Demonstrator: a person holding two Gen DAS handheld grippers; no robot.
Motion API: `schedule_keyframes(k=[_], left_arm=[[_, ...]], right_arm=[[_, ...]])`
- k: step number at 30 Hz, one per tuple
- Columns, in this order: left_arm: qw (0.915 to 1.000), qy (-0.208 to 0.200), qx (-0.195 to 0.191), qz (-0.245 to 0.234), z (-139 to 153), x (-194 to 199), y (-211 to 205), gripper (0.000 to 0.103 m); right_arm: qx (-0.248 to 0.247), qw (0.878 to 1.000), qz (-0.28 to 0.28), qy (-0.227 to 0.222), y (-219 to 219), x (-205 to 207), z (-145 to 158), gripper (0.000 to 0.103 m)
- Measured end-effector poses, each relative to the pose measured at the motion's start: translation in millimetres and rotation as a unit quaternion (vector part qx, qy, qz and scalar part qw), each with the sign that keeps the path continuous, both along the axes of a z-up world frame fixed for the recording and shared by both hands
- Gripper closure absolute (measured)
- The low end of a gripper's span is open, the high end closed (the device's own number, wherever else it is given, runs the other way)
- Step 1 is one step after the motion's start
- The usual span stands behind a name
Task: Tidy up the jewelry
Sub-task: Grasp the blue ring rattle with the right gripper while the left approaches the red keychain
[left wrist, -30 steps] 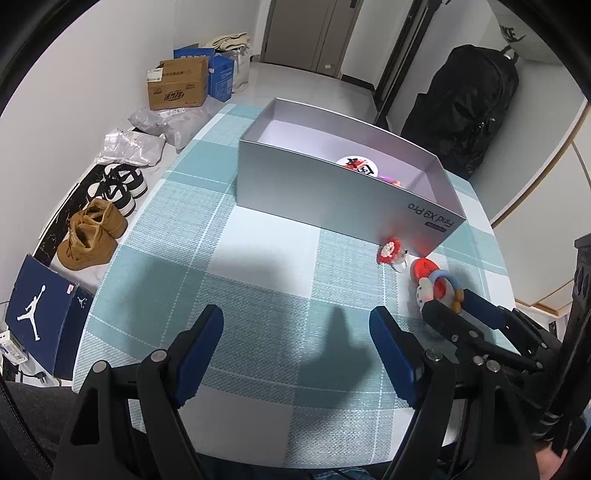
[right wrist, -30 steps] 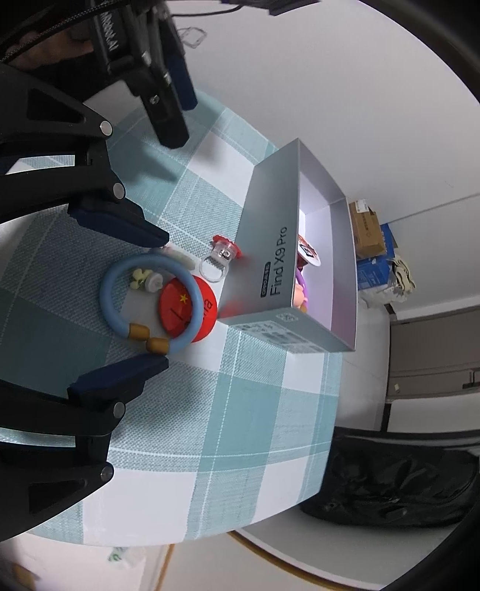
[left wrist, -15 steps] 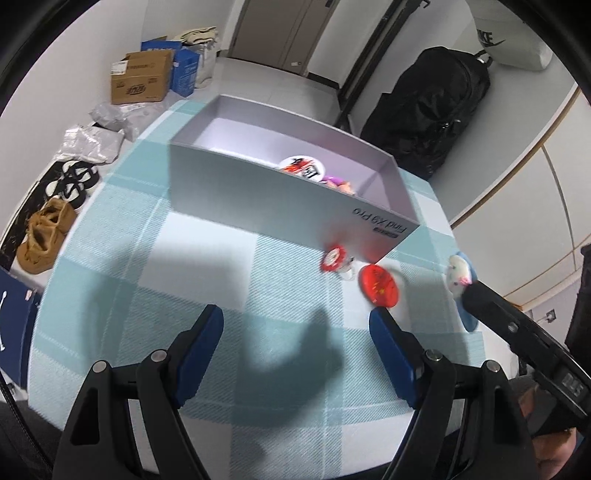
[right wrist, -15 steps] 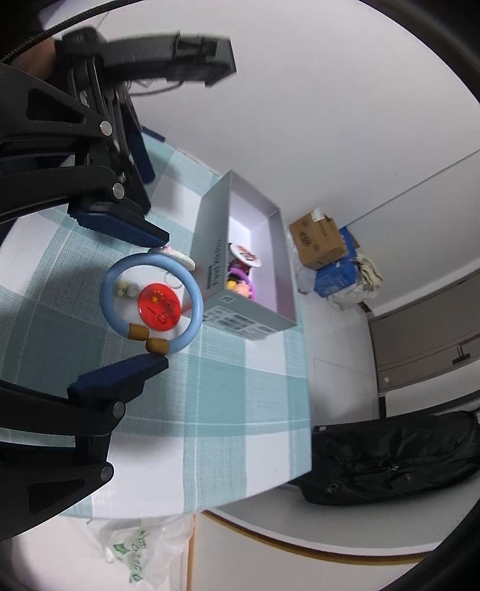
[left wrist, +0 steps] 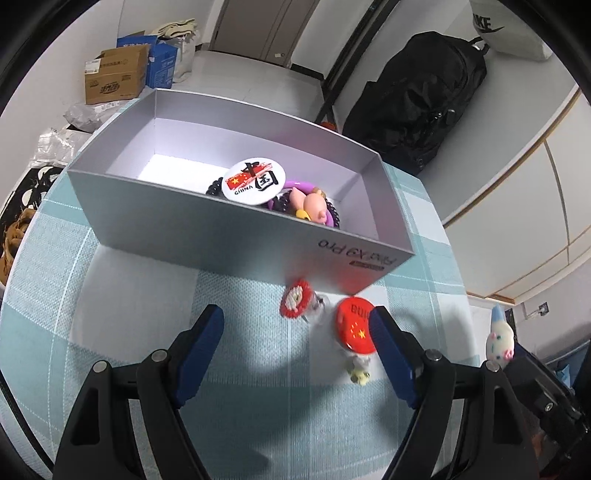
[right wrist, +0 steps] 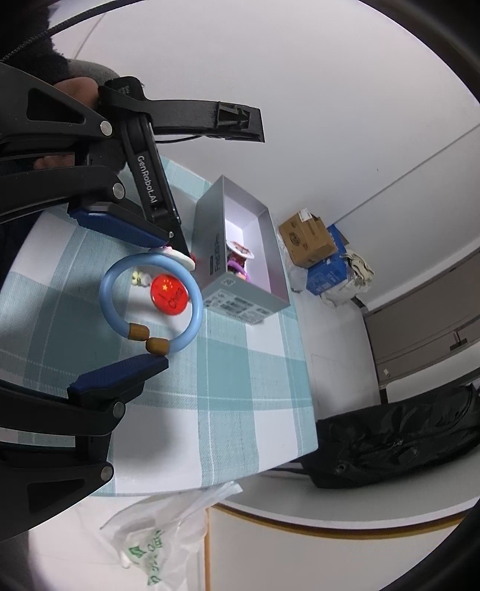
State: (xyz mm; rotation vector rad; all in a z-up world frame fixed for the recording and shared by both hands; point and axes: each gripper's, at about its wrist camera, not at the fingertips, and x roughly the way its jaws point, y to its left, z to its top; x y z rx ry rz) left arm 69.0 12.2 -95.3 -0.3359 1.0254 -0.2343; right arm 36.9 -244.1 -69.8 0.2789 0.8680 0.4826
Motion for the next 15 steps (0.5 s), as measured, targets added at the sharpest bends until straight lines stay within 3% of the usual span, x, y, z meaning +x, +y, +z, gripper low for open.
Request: schedule_keyframes(k=[4, 6, 11, 15], left_arm=[[1.0000, -0.006, 0.004, 0.002, 0.0, 0.9, 0.0, 0.026], [1.0000, -0.008, 0.005, 0.001, -0.6, 1.5, -0.5, 0.038], [0.9998, -0.011, 0.013, -0.003, -1.2, 5.3, -2.2, 0.046], [0.9995, -0.016, 0.024, -0.011, -2.6, 5.5, -4.6, 0.063]], right_arm=[[0.001, 1.000, -0.009, 0.015, -2.9, 6.6, -7.4, 0.044], [0.002, 1.000, -0.009, 0.018, -3.6, 7.9, -8.8, 0.044], [0.002, 1.000, -0.004, 0.015, -1.8, 7.3, -8.9, 0.044], [-0.002, 1.000, -0.001, 0.014, 1.5, 6.3, -9.8, 0.044]])
